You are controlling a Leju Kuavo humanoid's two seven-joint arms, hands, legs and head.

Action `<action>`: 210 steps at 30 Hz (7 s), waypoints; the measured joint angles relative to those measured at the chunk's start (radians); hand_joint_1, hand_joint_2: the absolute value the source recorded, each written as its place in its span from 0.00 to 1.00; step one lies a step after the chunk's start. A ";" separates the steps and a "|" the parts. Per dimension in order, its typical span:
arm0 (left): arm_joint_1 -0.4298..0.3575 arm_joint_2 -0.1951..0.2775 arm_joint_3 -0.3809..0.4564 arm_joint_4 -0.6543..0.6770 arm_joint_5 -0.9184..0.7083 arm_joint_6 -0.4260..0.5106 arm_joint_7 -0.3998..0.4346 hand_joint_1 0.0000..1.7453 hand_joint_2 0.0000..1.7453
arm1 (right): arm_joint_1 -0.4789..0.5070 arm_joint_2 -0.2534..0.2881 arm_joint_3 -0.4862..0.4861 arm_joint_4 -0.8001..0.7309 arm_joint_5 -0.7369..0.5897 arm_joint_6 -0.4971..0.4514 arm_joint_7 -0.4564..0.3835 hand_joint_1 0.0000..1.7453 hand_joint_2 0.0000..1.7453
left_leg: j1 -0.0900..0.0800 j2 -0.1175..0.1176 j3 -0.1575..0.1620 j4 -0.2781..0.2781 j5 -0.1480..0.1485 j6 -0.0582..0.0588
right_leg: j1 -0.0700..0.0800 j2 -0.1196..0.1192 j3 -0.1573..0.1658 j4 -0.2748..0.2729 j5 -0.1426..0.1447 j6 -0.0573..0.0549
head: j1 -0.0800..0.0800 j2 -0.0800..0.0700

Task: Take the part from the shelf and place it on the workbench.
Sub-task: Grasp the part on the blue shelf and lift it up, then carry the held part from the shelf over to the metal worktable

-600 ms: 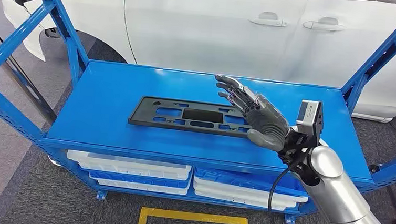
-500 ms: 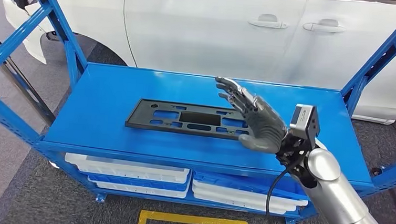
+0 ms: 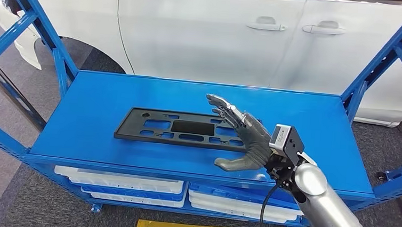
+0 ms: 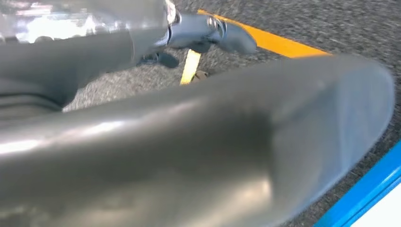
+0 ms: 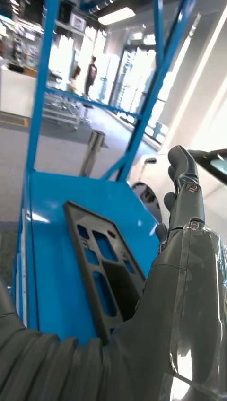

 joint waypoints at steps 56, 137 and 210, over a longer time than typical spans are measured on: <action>-0.005 -0.001 0.002 0.000 -0.093 -0.015 -0.036 0.00 0.00 | -0.268 0.654 0.461 1.029 1.305 -0.732 0.337 0.00 1.00 | 0.022 0.000 -0.105 0.242 -0.123 -0.057 | -0.004 -0.002 -0.020 -0.025 0.040 -0.020 | 0.000 0.000; -0.013 0.007 0.113 0.000 -0.048 -0.116 -0.212 0.00 1.00 | 0.088 0.303 -0.012 -0.320 -0.184 -0.124 -0.243 1.00 1.00 | 0.012 0.000 0.035 -0.034 -0.013 0.003 | -0.012 -0.001 -0.082 0.116 -0.015 0.032 | 0.001 0.000; -0.001 0.042 0.134 0.000 -0.072 -0.050 -0.094 0.00 1.00 | -0.041 -0.044 -0.007 -0.202 -0.355 0.058 -0.200 1.00 1.00 | 0.010 0.002 -0.118 0.178 -0.112 -0.035 | -0.010 -0.013 -0.013 -0.009 0.023 -0.013 | 0.006 0.000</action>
